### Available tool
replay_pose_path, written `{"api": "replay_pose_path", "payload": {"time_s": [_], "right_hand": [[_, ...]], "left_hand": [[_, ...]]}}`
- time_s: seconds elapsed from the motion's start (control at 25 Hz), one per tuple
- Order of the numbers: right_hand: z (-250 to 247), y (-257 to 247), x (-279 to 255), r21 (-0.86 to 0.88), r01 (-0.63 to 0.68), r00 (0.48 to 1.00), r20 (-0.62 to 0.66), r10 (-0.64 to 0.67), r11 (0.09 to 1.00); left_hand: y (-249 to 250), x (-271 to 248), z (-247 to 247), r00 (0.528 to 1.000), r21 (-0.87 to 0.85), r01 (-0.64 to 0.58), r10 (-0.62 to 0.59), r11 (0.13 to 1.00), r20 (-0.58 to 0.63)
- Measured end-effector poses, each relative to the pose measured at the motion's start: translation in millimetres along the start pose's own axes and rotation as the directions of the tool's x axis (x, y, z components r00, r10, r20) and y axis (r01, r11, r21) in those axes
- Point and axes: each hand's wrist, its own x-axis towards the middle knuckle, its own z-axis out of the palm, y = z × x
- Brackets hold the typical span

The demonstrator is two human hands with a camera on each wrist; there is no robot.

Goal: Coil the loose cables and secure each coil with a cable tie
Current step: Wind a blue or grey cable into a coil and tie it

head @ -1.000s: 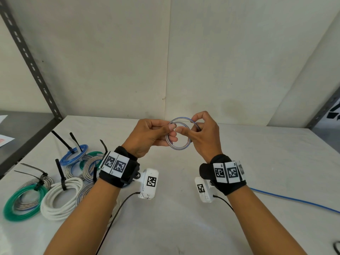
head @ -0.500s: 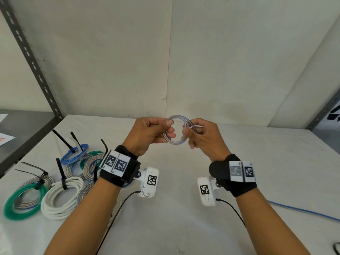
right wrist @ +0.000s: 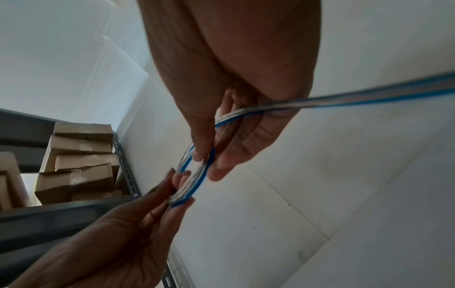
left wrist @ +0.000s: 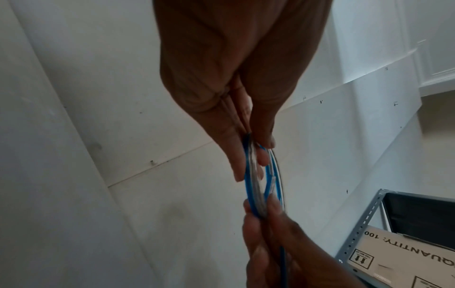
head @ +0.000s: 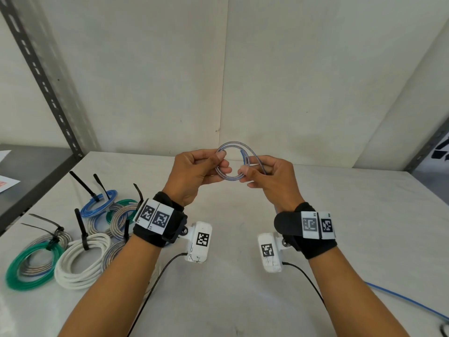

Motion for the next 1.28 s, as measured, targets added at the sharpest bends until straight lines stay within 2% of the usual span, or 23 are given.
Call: {"api": "replay_pose_path", "payload": {"time_s": [0.12,0.28,0.44,0.6,0.84,0.96,1.0,1.08,1.16,1.28], "right_hand": [[3.9,2.7,-0.6,-0.052,0.057,0.996,-0.066,-0.06,0.997],[5.4,-1.3,-1.5,-0.014,0.151,0.988,-0.016,-0.151,0.988],[4.2,-0.3,1.2,0.006,0.157,0.978,-0.143,-0.155,0.988],[9.2,2.1,-3.2,-0.037,0.231,0.963,-0.138,-0.234,0.972],[19.1,-0.1,-7.6,0.123,0.176,0.977,-0.141,-0.158,0.977],[22.4,-2.3,-5.9,0.202,0.169,0.974,-0.183,-0.133,0.965],[19.7,-3.2,-4.4,0.21,0.174,0.973,-0.185,-0.136,0.962],[9.5,-2.8,-0.1,0.126,0.183,0.98,-0.104,-0.17,0.975],[-0.6,-0.9,1.4,-0.05,0.192,0.979,0.077,-0.188,0.98],[-4.8,2.6,1.0,-0.239,0.237,0.956,0.229,-0.183,0.942]], "left_hand": [[0.7,-0.9,0.1,1.0,0.008,-0.01,0.01,1.0,0.007],[3.2,-1.0,-2.2,1.0,-0.034,-0.01,0.009,0.999,-0.021],[8.3,-1.1,-4.2,0.999,-0.076,-0.013,0.01,0.997,-0.04],[9.9,-1.7,-3.1,0.998,-0.094,-0.024,0.018,0.995,-0.064],[5.2,-4.4,5.9,0.994,-0.163,-0.056,0.04,0.985,-0.1],[2.3,-7.0,11.5,0.998,-0.167,-0.031,0.021,0.985,-0.063],[3.5,-6.8,9.5,0.999,-0.131,-0.026,0.023,0.991,-0.024],[6.9,-3.2,-2.3,0.996,0.082,-0.069,0.064,0.994,0.065],[11.0,-1.8,-13.1,0.984,0.34,-0.118,0.064,0.933,0.167],[13.1,-6.1,-16.2,0.963,0.526,-0.134,-0.015,0.84,0.269]]}}
